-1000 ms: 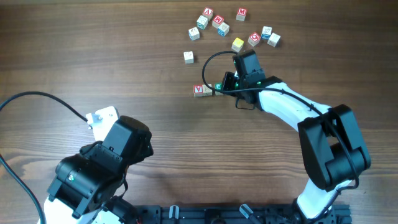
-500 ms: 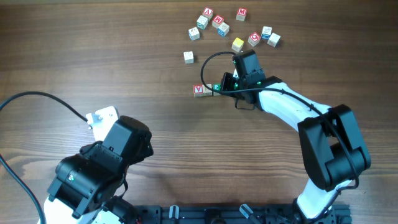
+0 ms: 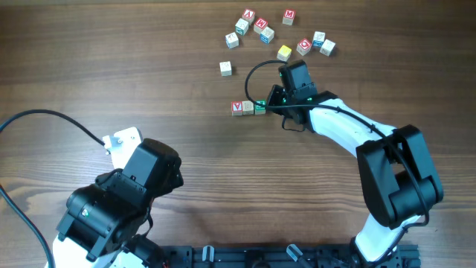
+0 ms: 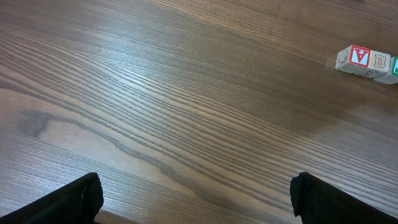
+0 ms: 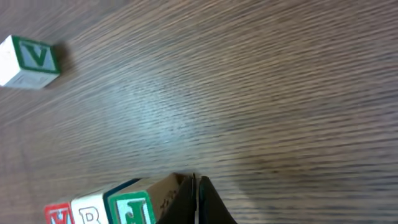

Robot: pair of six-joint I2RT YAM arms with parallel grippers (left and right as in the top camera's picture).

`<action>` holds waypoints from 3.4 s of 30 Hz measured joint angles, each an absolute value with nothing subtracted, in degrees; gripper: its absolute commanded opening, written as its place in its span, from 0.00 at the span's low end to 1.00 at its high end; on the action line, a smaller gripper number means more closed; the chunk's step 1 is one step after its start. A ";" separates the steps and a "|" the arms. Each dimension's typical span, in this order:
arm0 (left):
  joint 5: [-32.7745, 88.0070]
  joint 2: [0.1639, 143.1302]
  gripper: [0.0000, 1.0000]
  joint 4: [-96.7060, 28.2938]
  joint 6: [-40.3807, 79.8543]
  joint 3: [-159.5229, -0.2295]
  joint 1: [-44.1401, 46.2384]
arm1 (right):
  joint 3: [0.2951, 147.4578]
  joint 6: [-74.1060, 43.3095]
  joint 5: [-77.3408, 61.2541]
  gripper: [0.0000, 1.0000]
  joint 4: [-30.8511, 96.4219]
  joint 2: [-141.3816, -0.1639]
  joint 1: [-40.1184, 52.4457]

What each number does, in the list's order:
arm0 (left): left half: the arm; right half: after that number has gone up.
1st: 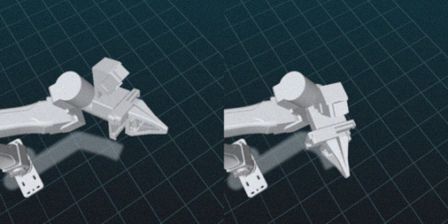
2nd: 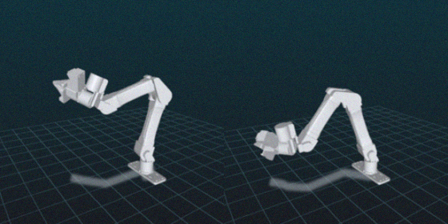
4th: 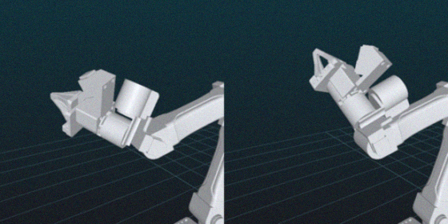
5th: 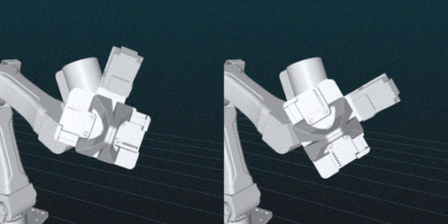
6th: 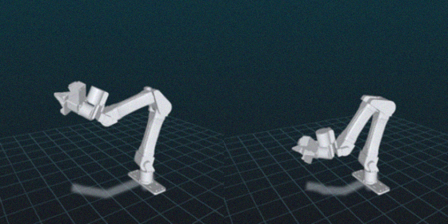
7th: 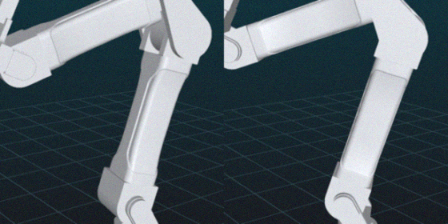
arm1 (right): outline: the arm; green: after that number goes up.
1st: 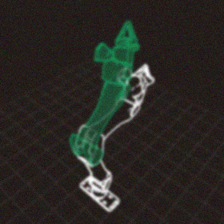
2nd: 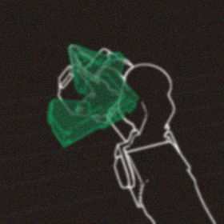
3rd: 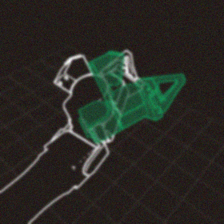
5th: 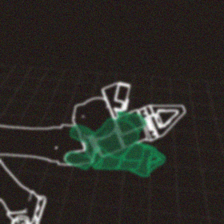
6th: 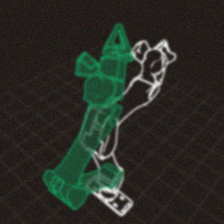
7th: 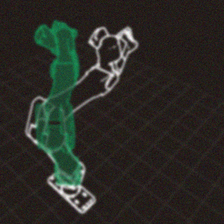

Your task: Form a horizontal line

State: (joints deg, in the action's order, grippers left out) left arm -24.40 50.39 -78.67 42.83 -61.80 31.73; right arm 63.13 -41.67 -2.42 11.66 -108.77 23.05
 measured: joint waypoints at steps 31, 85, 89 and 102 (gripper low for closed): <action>-24.43 50.39 1.00 -78.67 42.81 -61.80 31.70 | 63.13 -35.88 -11.29 0.05 11.27 -108.77 23.05; -24.43 50.39 1.00 -78.67 42.83 -61.80 31.73 | 63.13 -37.17 -14.63 0.04 14.13 -108.77 23.05; -24.43 50.39 1.00 -78.67 42.81 -61.80 31.73 | 63.13 -37.17 -13.80 0.04 14.13 -108.77 23.05; -24.40 50.39 1.00 -78.67 42.81 -61.80 31.70 | 63.29 -35.51 -18.96 0.05 19.64 -101.41 28.27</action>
State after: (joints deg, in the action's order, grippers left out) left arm -24.40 50.39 -78.67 42.81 -61.80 31.70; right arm 63.29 -35.51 -18.96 19.64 -101.41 28.27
